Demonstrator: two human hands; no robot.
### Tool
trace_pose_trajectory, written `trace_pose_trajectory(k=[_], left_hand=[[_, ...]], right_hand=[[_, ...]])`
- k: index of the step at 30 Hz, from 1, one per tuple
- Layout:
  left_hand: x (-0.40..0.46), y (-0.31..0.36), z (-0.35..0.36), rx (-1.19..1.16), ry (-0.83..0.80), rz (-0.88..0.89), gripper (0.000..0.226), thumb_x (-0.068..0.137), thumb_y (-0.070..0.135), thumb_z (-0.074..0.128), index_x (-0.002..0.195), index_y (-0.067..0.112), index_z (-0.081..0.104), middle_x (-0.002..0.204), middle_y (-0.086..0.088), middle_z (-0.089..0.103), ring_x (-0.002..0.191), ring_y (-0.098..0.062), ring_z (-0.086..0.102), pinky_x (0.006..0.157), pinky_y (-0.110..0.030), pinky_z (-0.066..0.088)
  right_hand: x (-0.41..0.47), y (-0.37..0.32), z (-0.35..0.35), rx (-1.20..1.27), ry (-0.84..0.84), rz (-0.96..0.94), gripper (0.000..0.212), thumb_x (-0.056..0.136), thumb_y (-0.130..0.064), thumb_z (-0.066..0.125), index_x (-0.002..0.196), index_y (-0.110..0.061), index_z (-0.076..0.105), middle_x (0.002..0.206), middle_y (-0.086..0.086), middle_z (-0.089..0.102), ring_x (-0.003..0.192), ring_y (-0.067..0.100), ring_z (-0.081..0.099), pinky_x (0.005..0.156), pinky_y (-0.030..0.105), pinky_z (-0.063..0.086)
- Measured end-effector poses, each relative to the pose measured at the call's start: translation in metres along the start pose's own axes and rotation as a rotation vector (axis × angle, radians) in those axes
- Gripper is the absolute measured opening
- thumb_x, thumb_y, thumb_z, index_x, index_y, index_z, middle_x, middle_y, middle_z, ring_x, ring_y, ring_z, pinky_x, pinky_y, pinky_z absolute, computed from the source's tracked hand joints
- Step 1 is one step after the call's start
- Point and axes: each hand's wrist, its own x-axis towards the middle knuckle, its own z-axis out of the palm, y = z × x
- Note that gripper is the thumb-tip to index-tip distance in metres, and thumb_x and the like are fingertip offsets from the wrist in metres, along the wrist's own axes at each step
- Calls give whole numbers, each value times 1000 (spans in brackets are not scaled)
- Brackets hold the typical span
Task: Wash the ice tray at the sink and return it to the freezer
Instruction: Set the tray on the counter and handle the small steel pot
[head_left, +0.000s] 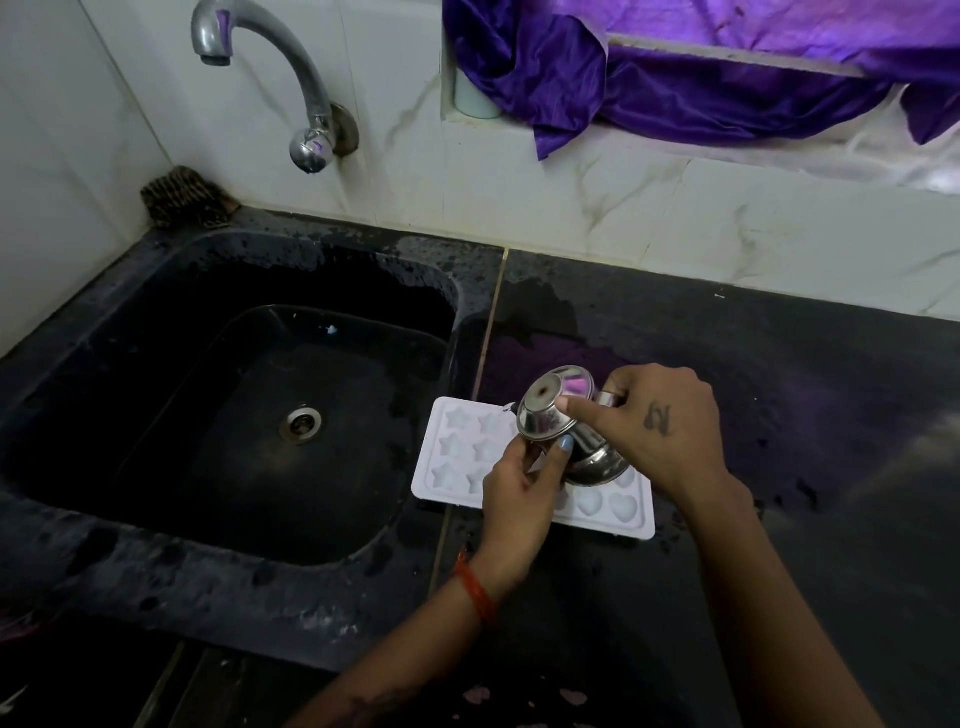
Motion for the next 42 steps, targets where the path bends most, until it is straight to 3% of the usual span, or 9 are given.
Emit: trace_pose_trajectory(k=[8, 13, 17, 22, 27, 29, 32, 37, 42], left_hand=[[1, -2, 1, 31, 10, 48, 20, 89, 33, 62, 108, 27, 65, 100, 7, 73, 96, -6, 67, 90, -36, 54], [1, 0, 0, 121, 32, 90, 31, 87, 37, 63, 116, 24, 64, 100, 11, 72, 94, -2, 66, 88, -26, 52], [1, 2, 1, 157, 25, 91, 35, 87, 39, 63, 119, 25, 62, 100, 13, 71, 95, 0, 65, 86, -21, 50], [0, 1, 5, 176, -14, 94, 36, 87, 39, 62, 119, 23, 62, 104, 10, 71, 98, 1, 64, 87, -22, 51], [-2, 0, 12, 180, -49, 84, 31, 90, 35, 59, 117, 20, 63, 94, 12, 70, 86, 4, 65, 73, -7, 47], [-3, 1, 16, 174, -52, 82, 29, 91, 34, 58, 115, 18, 63, 92, 11, 70, 83, 0, 66, 73, -8, 47], [-3, 1, 20, 126, -72, 72, 28, 92, 33, 57, 114, 18, 62, 100, 7, 71, 94, -10, 68, 85, -19, 52], [-1, -1, 25, 88, -101, 54, 27, 92, 33, 55, 114, 20, 61, 103, 10, 70, 101, -8, 66, 92, -29, 52], [0, -3, 29, 94, -128, 40, 18, 93, 34, 53, 108, 28, 58, 93, 16, 69, 92, 5, 64, 85, -17, 51]], right_hand=[[0, 6, 1, 58, 7, 15, 48, 74, -56, 67, 59, -11, 63, 54, 3, 61, 57, 19, 59, 56, 29, 45], [-4, 15, 6, 241, 14, 87, 45, 70, -53, 71, 46, -21, 51, 46, -6, 52, 48, 10, 50, 51, 25, 35], [-7, 20, 6, 307, 39, 109, 44, 68, -55, 70, 49, -18, 56, 48, -4, 57, 49, 9, 53, 53, 24, 38], [-10, 25, 2, 278, 51, 111, 44, 70, -53, 71, 46, -21, 52, 46, -5, 55, 46, 7, 50, 50, 23, 35], [-11, 27, -3, 197, 47, 98, 49, 72, -53, 71, 43, -22, 46, 43, -5, 50, 44, 9, 47, 48, 24, 32], [-11, 27, -5, 144, 44, 95, 46, 73, -53, 70, 47, -20, 51, 46, -3, 53, 48, 13, 53, 48, 25, 36], [-10, 26, -10, 83, 33, 90, 44, 74, -55, 68, 50, -21, 53, 48, -3, 55, 51, 12, 55, 50, 23, 38], [-7, 26, -12, 24, 24, 99, 45, 75, -57, 66, 60, -15, 63, 55, 0, 60, 56, 14, 58, 53, 23, 40], [-6, 27, -12, 17, 20, 92, 43, 75, -56, 65, 63, -15, 64, 60, 1, 63, 60, 15, 60, 59, 29, 47]])
